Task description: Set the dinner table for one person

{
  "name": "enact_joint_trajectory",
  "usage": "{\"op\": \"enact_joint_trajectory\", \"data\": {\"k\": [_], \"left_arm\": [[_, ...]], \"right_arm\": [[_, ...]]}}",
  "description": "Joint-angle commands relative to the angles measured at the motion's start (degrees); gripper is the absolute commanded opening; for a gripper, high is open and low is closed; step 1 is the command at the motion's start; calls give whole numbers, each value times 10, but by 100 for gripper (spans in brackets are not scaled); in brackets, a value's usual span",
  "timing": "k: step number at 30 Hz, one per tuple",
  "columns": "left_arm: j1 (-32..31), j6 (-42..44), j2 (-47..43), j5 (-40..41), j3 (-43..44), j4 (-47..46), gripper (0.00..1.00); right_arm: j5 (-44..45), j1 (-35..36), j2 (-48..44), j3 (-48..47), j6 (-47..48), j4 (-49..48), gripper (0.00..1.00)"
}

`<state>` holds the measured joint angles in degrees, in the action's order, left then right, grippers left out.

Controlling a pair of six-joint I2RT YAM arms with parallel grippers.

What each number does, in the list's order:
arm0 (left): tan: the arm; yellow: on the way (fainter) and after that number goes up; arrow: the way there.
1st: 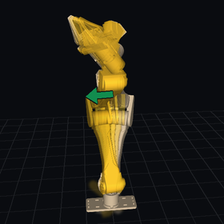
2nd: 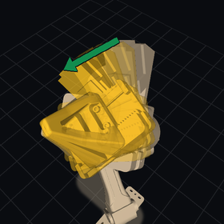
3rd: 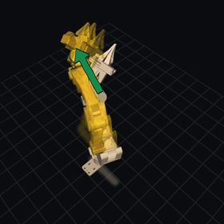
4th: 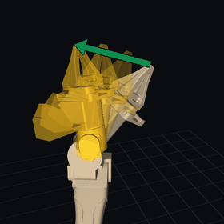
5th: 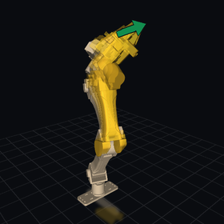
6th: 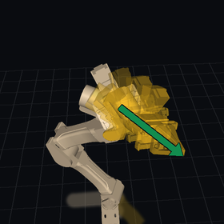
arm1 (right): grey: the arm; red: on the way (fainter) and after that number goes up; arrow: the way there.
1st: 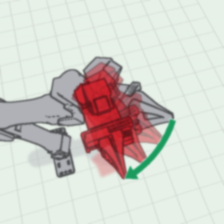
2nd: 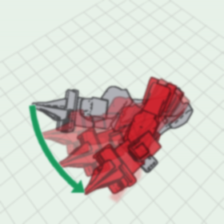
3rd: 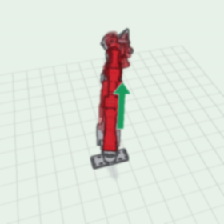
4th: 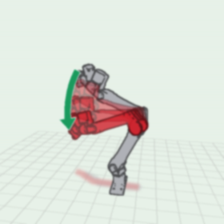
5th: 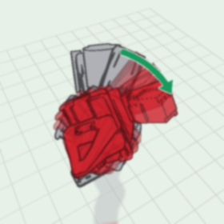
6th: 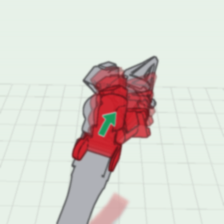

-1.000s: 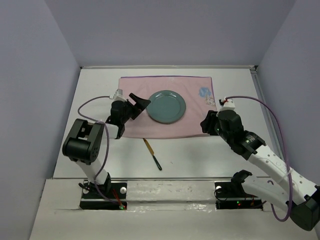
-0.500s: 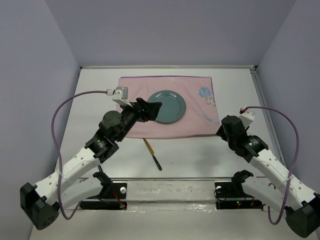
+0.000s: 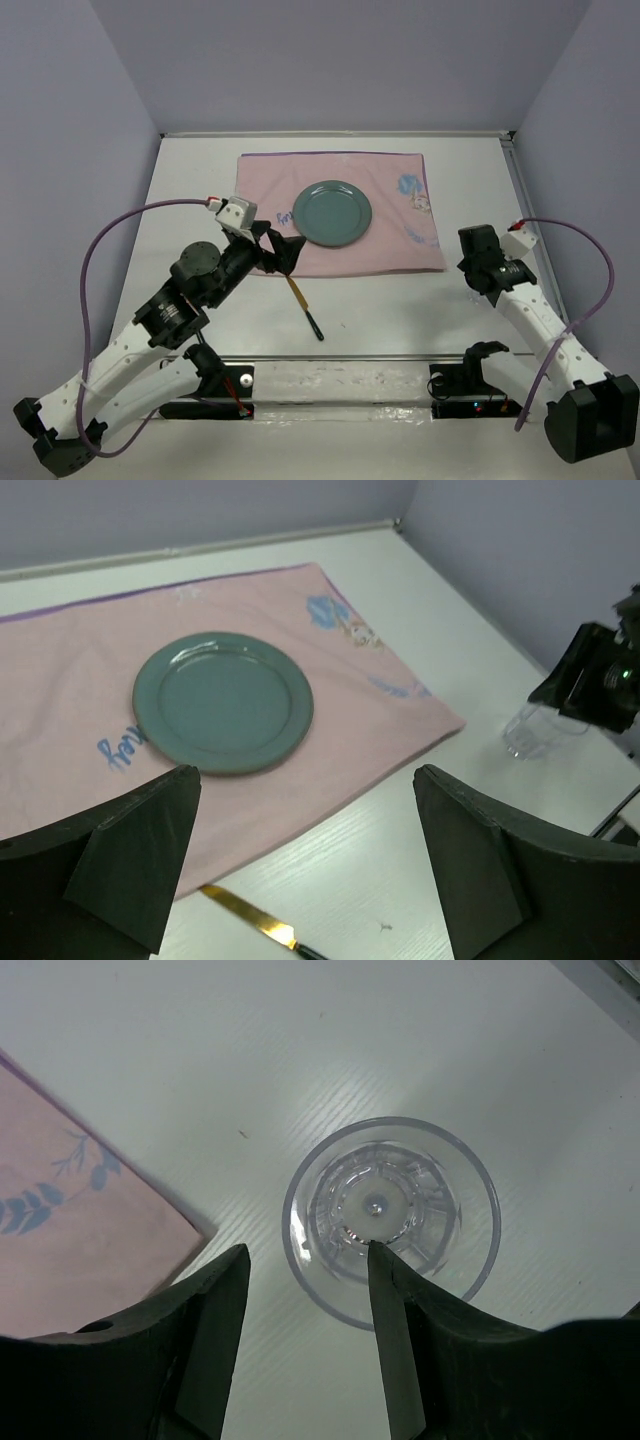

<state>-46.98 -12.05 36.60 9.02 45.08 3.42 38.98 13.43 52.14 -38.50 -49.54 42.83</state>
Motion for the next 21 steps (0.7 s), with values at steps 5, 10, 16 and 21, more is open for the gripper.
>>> {"op": "enact_joint_trajectory", "data": {"k": [5,10,16,21], "left_arm": [[1,38,-26,-24,-15,-10,99],[1,40,-36,-18,-17,-10,99],[3,39,-39,-8,-17,-10,99],[29,35,-39,-6,-17,-10,99]], "right_arm": [[8,-45,62,-25,29,-50,45],[7,-60,82,-33,56,-78,18],[8,-60,68,-84,134,-85,0],[-109,2,145,-253,254,-147,0]]}}
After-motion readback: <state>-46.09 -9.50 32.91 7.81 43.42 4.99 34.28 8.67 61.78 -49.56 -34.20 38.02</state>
